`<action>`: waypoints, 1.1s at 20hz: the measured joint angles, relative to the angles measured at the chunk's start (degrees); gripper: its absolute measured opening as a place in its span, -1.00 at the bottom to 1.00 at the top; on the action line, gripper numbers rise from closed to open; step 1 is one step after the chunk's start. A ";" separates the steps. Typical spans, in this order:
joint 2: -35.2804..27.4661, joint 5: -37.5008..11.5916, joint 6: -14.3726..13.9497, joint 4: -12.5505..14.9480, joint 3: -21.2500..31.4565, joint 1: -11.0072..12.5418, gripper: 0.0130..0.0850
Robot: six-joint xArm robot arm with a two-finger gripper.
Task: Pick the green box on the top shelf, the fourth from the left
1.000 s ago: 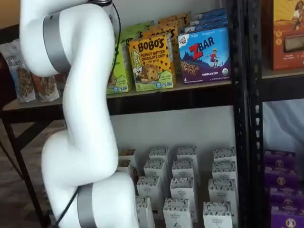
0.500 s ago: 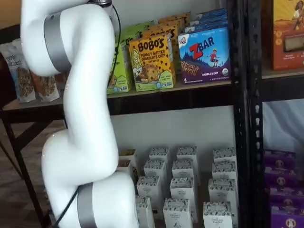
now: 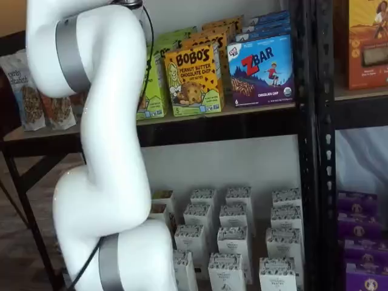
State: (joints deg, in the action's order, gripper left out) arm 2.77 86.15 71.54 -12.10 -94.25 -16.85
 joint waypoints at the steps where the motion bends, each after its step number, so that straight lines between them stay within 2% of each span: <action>1: 0.02 0.01 0.01 -0.03 -0.03 0.02 0.22; 4: 0.02 0.31 0.05 -0.19 -0.25 0.11 0.00; 9: -0.64 2.17 -0.06 -0.11 -1.57 0.09 0.00; 22: 0.16 0.74 -0.20 0.23 -0.56 -0.09 0.00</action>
State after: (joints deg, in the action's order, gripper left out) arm 2.93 86.89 71.34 -11.86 -94.80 -16.94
